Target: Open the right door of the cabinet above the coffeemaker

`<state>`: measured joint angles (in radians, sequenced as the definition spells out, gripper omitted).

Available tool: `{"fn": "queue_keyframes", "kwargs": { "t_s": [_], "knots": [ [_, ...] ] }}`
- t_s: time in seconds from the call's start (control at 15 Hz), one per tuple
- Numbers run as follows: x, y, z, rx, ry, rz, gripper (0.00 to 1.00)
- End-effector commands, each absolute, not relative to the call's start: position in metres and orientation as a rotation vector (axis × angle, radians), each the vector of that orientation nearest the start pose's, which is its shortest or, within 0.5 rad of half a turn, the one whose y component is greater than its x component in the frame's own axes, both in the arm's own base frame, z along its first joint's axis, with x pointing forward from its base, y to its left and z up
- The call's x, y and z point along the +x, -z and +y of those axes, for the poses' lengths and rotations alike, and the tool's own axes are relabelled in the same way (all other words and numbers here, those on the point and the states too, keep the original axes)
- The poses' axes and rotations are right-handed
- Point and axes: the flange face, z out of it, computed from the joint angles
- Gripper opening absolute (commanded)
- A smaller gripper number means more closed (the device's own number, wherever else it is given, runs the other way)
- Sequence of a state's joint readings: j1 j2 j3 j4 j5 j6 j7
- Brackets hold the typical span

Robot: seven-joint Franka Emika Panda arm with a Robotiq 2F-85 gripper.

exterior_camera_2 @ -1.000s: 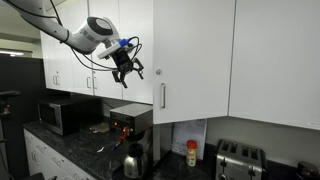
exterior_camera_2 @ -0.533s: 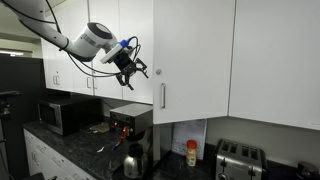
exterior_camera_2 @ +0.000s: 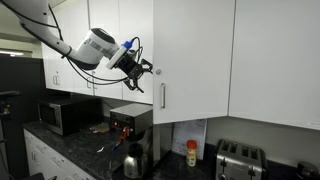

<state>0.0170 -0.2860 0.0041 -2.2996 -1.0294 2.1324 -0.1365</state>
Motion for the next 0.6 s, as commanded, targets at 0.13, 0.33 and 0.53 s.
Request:
{"fn": "queue_keyframes", "kwargs": {
  "t_s": [0.13, 0.33, 0.53],
  "knots": [
    [0.486, -0.480, -0.047, 2.049, -0.088, 0.744, 1.00],
    [0.486, -0.478, -0.052, 2.026, -0.079, 0.729, 1.00],
    [0.486, -0.478, -0.055, 2.008, -0.072, 0.719, 1.00]
  ]
}}
